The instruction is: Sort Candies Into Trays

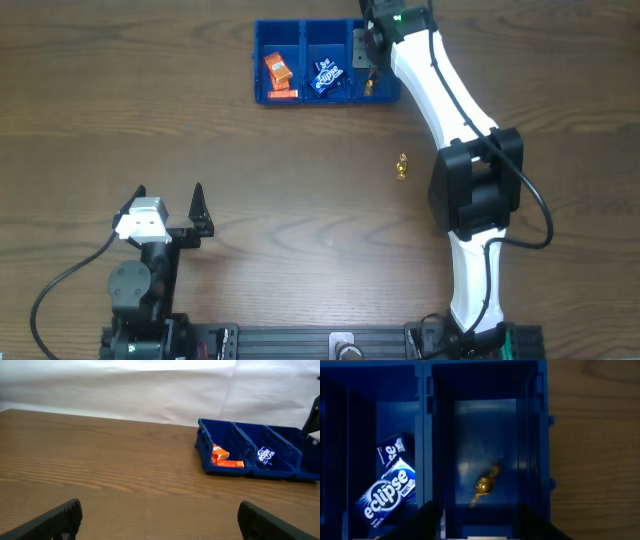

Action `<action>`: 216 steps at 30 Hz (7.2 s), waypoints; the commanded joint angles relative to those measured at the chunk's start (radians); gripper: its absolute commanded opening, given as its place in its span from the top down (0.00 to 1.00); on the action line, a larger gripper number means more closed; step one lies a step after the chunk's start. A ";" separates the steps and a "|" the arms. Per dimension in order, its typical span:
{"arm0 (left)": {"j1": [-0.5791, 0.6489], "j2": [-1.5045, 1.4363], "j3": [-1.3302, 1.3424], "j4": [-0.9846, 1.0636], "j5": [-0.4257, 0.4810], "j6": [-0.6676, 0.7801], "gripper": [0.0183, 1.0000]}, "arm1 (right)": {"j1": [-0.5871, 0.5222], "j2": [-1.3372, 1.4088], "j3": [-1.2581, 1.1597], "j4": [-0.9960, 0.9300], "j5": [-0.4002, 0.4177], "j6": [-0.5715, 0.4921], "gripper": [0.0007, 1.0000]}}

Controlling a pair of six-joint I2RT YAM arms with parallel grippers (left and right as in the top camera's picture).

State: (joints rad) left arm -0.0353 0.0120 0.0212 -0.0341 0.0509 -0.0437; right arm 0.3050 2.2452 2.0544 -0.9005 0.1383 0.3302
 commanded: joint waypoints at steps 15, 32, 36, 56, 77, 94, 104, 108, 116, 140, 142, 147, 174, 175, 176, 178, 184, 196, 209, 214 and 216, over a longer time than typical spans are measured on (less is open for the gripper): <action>0.003 -0.006 -0.016 -0.042 -0.006 0.014 0.00 | -0.009 -0.543 -0.910 0.201 -0.039 0.088 0.38; 0.003 -0.006 -0.016 -0.042 -0.006 0.014 0.00 | -0.032 -0.449 -1.065 0.366 -0.073 0.089 0.38; 0.003 -0.006 -0.016 -0.042 -0.006 0.014 0.00 | -0.033 -0.447 -1.065 0.372 -0.070 0.089 0.38; 0.003 -0.006 -0.016 -0.042 -0.006 0.014 0.00 | -0.038 -0.421 -1.065 0.386 -0.043 0.089 0.76; 0.003 -0.006 -0.016 -0.042 -0.006 0.014 0.00 | 0.026 -0.280 -0.108 0.028 0.106 -0.076 0.82; 0.003 -0.006 -0.016 -0.042 -0.006 0.014 0.00 | -0.010 -0.086 -0.103 0.070 0.018 -0.070 0.64; 0.003 -0.006 -0.016 -0.042 -0.006 0.014 0.00 | -0.051 -0.272 -0.248 0.069 0.044 -0.091 0.31; 0.003 -0.006 -0.016 -0.042 -0.006 0.014 0.00 | -0.091 -0.558 -0.573 0.126 0.044 -0.094 0.27; 0.003 -0.006 -0.016 -0.042 -0.006 0.014 0.00 | -0.211 -0.722 -1.010 0.154 -0.031 -0.012 0.26; 0.003 -0.006 -0.016 -0.042 -0.006 0.014 0.00 | -0.262 -0.481 -1.118 0.380 -0.062 0.089 0.38; 0.003 -0.006 -0.016 -0.042 -0.006 0.014 0.00 | -0.262 -0.481 -1.119 0.382 -0.055 0.089 0.44; 0.003 -0.006 -0.016 -0.042 -0.006 0.014 0.00 | -0.262 -0.481 -1.119 0.384 -0.051 0.089 0.63; 0.003 -0.006 -0.016 -0.042 -0.006 0.014 0.00 | -0.009 -0.477 -0.282 -0.002 0.086 -0.111 0.82; 0.003 -0.006 -0.016 -0.042 -0.006 0.014 0.00 | -0.010 -0.397 -0.180 -0.027 0.086 -0.127 0.82; 0.003 -0.006 -0.016 -0.042 -0.006 0.014 0.00 | -0.010 -0.344 -0.120 -0.039 0.085 -0.127 0.82; 0.003 -0.006 -0.016 -0.042 -0.006 0.014 0.00 | -0.010 -0.242 -0.021 -0.049 0.076 -0.127 0.81; 0.003 -0.006 -0.016 -0.042 -0.006 0.014 0.00 | -0.021 -0.034 0.042 -0.010 -0.037 -0.122 0.81; 0.003 -0.006 -0.016 -0.042 -0.006 0.014 0.00 | -0.028 0.037 0.041 0.008 -0.057 -0.122 0.62; 0.003 -0.006 -0.016 -0.042 -0.006 0.014 0.00 | -0.121 -0.301 -0.135 0.078 0.018 -0.209 0.00; 0.003 -0.006 -0.016 -0.042 -0.006 0.014 0.00 | -0.189 -0.644 -0.525 0.290 0.018 -0.283 0.00; 0.003 -0.006 -0.016 -0.042 -0.006 0.014 0.00 | -0.191 -0.809 -0.709 0.364 0.017 -0.282 0.00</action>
State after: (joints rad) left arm -0.0353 0.0113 0.0212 -0.0338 0.0509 -0.0433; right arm 0.1192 1.6215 1.5719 -0.5877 0.1390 0.0929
